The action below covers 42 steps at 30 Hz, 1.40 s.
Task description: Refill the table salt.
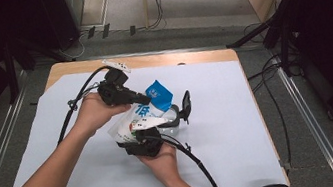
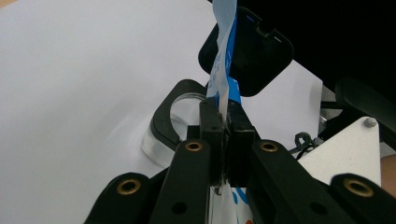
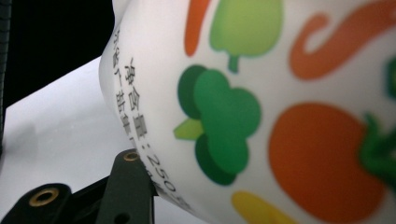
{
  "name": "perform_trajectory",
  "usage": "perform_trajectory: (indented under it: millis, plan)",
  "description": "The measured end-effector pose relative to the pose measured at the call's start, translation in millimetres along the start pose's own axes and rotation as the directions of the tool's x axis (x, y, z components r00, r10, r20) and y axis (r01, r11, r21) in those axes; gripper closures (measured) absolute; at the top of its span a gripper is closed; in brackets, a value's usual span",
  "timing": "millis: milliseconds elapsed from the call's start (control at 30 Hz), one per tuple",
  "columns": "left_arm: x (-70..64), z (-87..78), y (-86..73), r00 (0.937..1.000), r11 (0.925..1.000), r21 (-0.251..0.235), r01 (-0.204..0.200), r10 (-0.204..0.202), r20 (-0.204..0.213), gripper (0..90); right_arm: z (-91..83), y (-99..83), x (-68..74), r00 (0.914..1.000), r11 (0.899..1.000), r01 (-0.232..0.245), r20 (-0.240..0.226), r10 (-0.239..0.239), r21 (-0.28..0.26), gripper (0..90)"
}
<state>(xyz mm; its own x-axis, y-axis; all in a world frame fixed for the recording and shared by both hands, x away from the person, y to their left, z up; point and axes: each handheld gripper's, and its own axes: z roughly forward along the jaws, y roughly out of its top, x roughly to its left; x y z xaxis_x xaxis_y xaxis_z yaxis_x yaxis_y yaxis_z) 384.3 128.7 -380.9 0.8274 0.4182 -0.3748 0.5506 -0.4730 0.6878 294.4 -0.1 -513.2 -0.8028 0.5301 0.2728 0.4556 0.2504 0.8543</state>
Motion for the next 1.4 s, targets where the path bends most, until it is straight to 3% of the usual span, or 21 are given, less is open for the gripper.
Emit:
perform_trajectory:
  millis: [300, 500, 667, 833, 1267, 1400]
  plan:
    - [1.7, 4.5, 3.3, 1.0000, 0.9999, 0.008, 0.006, -0.006, 0.000, 89.3, -1.0, 1.2, -0.4, 0.9993, 0.999, -0.032, -0.021, 0.032, -0.016, 57.4]
    - [2.9, 8.4, 4.6, 0.9999, 0.9996, 0.026, 0.010, -0.010, -0.008, 88.9, 0.7, 0.9, -0.6, 0.9947, 0.996, -0.085, -0.060, 0.083, -0.030, 58.7]
    - [1.7, 11.2, 7.9, 0.9999, 0.9997, 0.022, 0.006, -0.005, -0.016, 88.6, -0.4, 1.7, -2.7, 0.9946, 0.995, -0.092, -0.051, 0.091, -0.037, 58.9]
    - [-2.7, 14.5, 14.5, 0.9994, 0.9993, 0.032, -0.019, 0.020, -0.027, 87.9, -4.0, 3.3, -4.8, 0.9903, 0.990, -0.124, -0.072, 0.119, -0.063, 59.1]
    - [1.0, 20.1, 14.7, 0.9996, 0.9986, 0.051, -0.012, 0.014, -0.025, 87.3, -5.2, -0.4, -7.6, 0.9804, 0.982, -0.171, -0.114, 0.161, -0.080, 59.6]
    - [2.3, 21.6, 14.6, 0.9997, 0.9984, 0.056, -0.007, 0.008, -0.023, 87.3, -4.5, -0.5, -7.8, 0.9726, 0.977, -0.198, -0.140, 0.186, -0.081, 59.7]
